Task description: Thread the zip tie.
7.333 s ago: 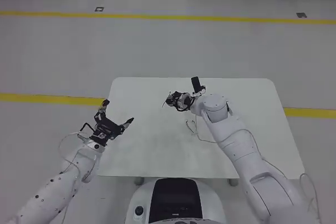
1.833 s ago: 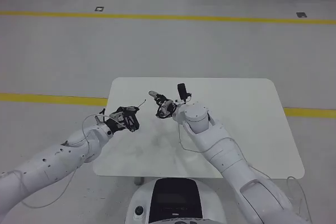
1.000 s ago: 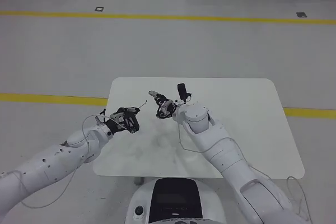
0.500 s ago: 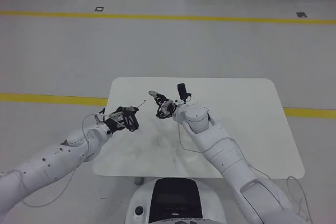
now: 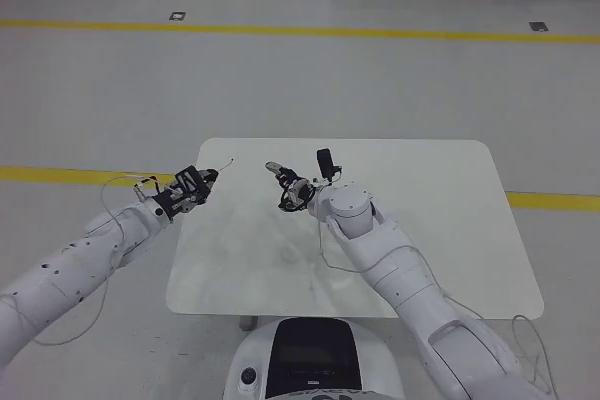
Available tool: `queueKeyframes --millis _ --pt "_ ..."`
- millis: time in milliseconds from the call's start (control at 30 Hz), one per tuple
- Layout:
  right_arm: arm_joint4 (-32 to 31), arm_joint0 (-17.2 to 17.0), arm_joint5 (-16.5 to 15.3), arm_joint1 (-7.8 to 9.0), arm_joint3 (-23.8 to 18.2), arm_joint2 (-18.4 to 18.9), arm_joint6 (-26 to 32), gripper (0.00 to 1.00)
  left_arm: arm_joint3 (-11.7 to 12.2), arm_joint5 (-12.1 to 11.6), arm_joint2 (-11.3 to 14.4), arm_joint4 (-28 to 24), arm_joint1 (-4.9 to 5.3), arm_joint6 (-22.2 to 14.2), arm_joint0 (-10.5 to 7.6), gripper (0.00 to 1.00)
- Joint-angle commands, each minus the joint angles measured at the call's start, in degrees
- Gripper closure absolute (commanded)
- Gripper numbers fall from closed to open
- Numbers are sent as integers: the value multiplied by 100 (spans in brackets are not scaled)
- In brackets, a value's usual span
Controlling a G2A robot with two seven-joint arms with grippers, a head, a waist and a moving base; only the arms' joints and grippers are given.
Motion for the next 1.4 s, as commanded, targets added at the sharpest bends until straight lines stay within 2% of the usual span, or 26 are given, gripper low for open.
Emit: queueKeyframes --millis 0,33,67,100,200,333,433,500,633,733,833,967,1033,1267,1367 --pt "0 0 0 0 0 0 0 0 109 -375 -116 -192 41 305 24 100" --pt "0 0 0 0 0 0 0 0 149 -513 -157 -263 55 397 38 100" --pt "0 0 0 0 0 0 0 0 200 -793 -206 -390 71 549 53 100" --pt "0 0 0 0 0 0 0 0 259 -975 -238 -437 81 633 56 100" --pt "0 0 0 0 0 0 0 0 397 -1514 -307 -648 85 794 72 100" --pt "0 0 0 0 0 0 0 0 353 -1514 -74 -949 75 866 100 100" --pt "0 0 0 0 0 0 0 0 314 -1514 239 -1218 95 1032 10 100" --pt "0 0 0 0 0 0 0 0 328 -1514 470 -1394 120 1117 -88 100" --pt "0 0 0 0 0 0 0 0 363 -1514 1051 -1870 170 1247 -409 100" --pt "0 0 0 0 0 0 0 0 413 -1514 1371 -2090 194 1357 -638 100" --pt "0 0 0 0 0 0 0 0 365 -1514 1371 -2188 206 1457 -623 100" --pt "0 0 0 0 0 0 0 0 354 -1514 1371 -2038 232 1411 -606 100" --pt "0 0 0 0 0 0 0 0 362 -1514 1371 -1776 240 1423 -631 100" --pt "0 0 0 0 0 0 0 0 362 -1514 1371 -1776 240 1423 -631 100" --pt "-164 -85 -311 91 -180 146 286 0 362 -1514 1371 -1776 240 1423 -631 100"
